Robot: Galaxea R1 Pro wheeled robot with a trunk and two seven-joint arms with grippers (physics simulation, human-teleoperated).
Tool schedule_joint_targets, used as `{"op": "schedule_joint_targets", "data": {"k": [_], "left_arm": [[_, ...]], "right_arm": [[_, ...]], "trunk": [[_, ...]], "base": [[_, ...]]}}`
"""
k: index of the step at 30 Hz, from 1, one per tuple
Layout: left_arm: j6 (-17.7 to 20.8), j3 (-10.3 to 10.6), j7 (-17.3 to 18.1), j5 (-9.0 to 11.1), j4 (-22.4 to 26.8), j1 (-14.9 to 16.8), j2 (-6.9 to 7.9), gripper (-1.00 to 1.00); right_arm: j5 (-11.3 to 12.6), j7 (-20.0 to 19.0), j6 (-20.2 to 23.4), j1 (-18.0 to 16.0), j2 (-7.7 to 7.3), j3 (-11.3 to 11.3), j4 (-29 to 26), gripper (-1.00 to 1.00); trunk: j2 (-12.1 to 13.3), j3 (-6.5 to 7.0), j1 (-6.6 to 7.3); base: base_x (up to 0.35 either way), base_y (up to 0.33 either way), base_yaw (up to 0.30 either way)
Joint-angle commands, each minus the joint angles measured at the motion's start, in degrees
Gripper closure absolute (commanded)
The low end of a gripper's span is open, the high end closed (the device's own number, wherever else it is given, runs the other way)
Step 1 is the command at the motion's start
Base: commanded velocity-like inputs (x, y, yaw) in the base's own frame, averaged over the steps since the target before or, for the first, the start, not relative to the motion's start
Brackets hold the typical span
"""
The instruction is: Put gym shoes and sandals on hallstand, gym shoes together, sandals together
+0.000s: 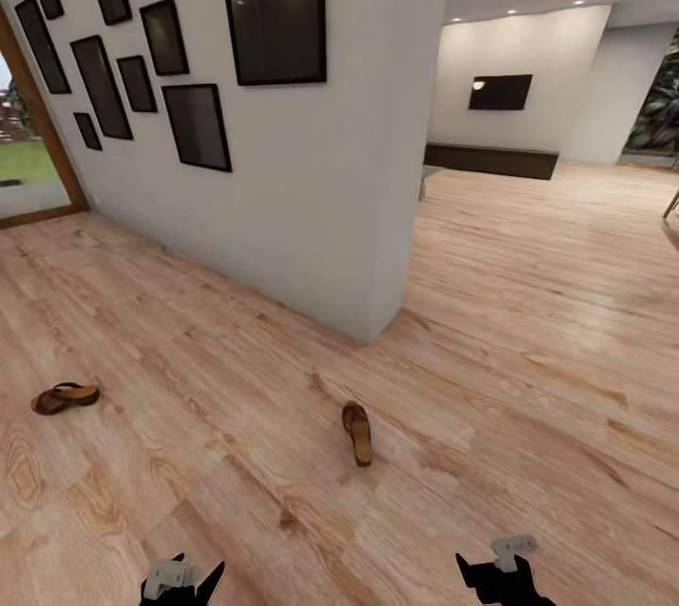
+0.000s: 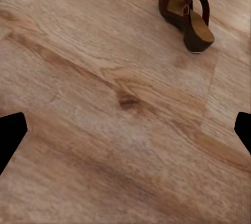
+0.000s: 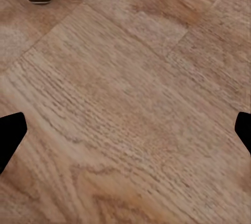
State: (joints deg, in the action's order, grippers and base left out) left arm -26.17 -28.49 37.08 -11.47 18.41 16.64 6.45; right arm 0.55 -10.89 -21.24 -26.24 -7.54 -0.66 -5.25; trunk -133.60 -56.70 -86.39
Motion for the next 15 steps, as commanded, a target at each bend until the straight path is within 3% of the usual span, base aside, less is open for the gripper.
{"op": "schedule_joint_targets", "data": {"k": [1, 15], "left_arm": [[-0.3, -0.5, 0.2, -0.6, 0.0, 0.1, -0.03, -1.00], [-0.3, -0.5, 0.3, -0.5, 0.0, 0.1, -0.03, -1.00]], "right_arm": [[0.1, -0.2, -0.2, 0.0, -0.04, 0.0, 0.1, -1.00], [0.0, -0.2, -0.2, 0.0, 0.33, -0.1, 0.0, -1.00]], "trunk": [[0.0, -0.05, -0.01], [0.0, -0.05, -0.01]], "base": [[0.236, 0.236, 0.000], [0.196, 0.253, 0.000]]}}
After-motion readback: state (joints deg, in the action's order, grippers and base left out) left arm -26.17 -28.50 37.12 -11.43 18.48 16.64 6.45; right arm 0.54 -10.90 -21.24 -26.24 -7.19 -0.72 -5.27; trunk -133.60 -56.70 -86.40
